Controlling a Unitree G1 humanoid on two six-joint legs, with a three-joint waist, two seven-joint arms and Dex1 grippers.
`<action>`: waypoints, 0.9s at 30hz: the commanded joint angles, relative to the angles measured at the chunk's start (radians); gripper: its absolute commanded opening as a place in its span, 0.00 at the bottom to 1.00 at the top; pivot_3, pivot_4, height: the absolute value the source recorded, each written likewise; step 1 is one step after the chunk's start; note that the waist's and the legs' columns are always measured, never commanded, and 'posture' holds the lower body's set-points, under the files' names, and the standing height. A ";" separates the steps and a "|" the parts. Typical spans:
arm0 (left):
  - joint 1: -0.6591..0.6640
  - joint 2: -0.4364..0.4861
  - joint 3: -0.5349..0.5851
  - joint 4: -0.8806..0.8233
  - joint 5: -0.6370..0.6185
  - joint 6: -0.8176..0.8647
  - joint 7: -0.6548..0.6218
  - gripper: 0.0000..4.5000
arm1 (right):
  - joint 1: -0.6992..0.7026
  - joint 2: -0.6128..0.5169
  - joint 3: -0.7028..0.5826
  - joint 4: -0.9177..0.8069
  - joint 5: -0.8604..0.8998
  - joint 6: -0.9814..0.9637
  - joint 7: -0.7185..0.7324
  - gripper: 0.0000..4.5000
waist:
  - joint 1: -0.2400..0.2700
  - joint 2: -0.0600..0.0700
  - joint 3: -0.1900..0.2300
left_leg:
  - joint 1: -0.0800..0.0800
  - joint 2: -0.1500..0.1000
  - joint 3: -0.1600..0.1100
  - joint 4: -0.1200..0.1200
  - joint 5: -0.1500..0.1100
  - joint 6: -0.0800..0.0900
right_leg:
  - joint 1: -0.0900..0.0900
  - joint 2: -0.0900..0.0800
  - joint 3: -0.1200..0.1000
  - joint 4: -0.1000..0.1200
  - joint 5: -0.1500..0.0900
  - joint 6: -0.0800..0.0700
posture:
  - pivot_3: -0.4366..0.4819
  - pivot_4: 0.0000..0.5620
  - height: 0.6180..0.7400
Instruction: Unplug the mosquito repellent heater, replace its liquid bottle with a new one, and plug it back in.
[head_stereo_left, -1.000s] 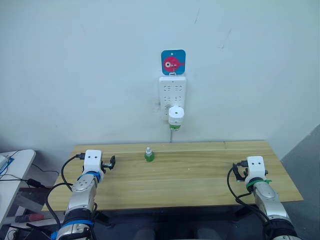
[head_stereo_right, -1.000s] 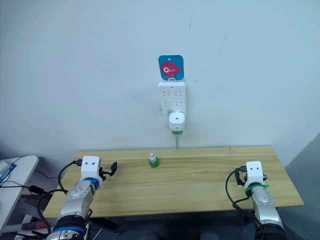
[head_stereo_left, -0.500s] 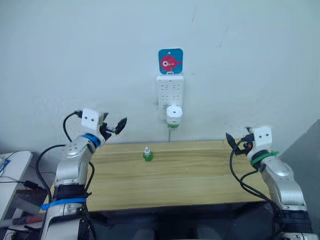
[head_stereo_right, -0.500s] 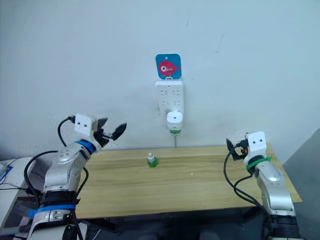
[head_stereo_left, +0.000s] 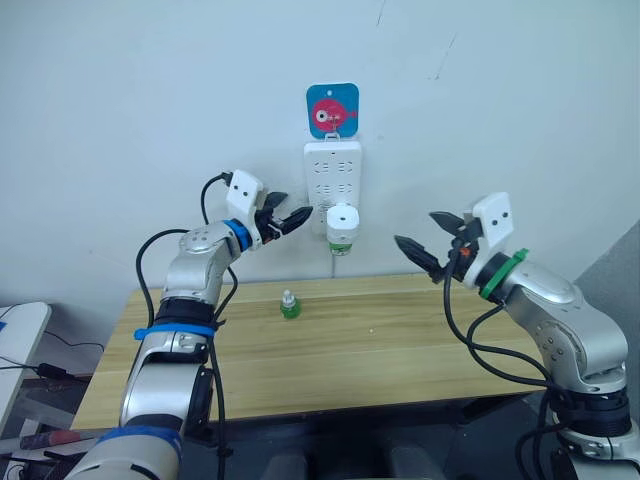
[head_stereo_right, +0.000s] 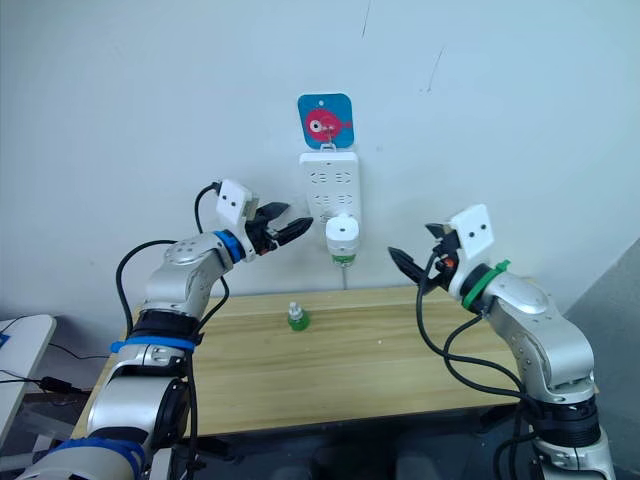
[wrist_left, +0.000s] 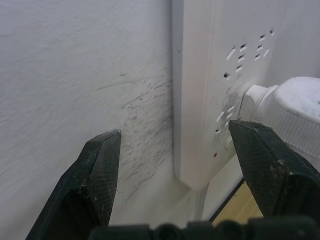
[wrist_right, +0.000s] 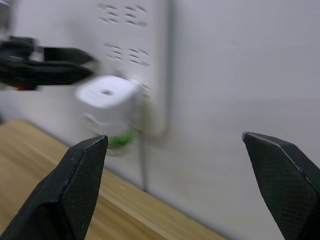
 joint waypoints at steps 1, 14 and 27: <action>-0.058 -0.009 -0.003 0.069 0.017 -0.055 -0.030 0.83 | -0.018 0.006 -0.002 -0.038 0.018 0.015 -0.012 1.00 | 0.006 -0.001 0.003 | 0.000 0.000 0.000 0.000 0.000 0.000 | 0.000 0.000 0.000 0.000 0.000 0.000 | 0.34 0.16 1.00; -0.180 -0.080 -0.047 0.293 0.095 -0.189 -0.134 0.83 | 0.067 0.021 0.034 -0.030 -0.045 -0.036 -0.050 1.00 | -0.001 -0.004 0.034 | -0.007 -0.004 0.001 0.003 0.005 0.007 | -0.004 -0.004 0.001 -0.002 0.007 0.007 | 0.33 0.23 1.00; -0.194 -0.092 -0.011 0.284 0.074 -0.175 -0.171 0.70 | 0.076 0.065 0.066 -0.021 -0.106 -0.071 -0.098 1.00 | -0.014 -0.003 0.038 | -0.034 -0.004 0.000 0.004 0.009 0.005 | -0.031 -0.003 0.001 0.002 0.009 0.005 | 0.35 0.24 1.00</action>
